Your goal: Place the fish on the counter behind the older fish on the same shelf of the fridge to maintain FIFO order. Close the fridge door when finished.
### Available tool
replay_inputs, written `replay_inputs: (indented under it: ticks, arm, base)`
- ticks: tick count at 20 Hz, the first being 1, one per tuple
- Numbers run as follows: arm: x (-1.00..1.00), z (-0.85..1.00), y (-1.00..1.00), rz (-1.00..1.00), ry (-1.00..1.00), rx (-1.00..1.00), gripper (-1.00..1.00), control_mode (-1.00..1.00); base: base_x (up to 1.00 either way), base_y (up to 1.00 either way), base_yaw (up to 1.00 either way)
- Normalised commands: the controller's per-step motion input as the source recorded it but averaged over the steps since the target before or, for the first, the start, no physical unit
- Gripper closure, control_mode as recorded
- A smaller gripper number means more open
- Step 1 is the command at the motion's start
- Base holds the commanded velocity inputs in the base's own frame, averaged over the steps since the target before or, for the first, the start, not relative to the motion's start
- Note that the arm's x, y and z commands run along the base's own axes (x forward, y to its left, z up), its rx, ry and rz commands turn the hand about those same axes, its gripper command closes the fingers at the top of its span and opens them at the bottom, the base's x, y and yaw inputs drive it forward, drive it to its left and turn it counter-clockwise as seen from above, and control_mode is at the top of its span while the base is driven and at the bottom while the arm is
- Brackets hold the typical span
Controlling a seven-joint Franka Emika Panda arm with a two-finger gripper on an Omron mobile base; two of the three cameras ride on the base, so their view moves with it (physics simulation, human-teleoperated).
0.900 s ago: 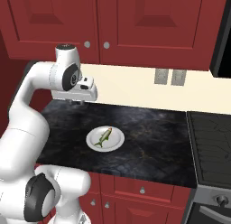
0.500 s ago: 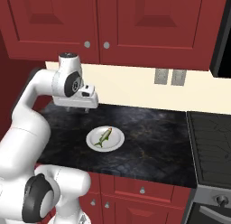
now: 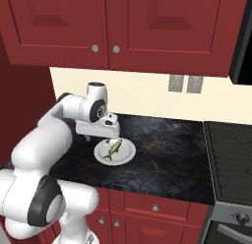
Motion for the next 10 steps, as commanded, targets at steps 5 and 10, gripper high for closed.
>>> replay_inputs:
  ticks: [5,10]
  arm:
    - [0.61,-0.53,-0.46,-0.07,0.03,0.04,-1.00,-1.00]
    - [0.48,-0.48,-0.14,-0.03,0.00,0.03,-1.00,-1.00]
  base:
    - [0.00,0.00,0.00]
    - [0.00,0.00,0.00]
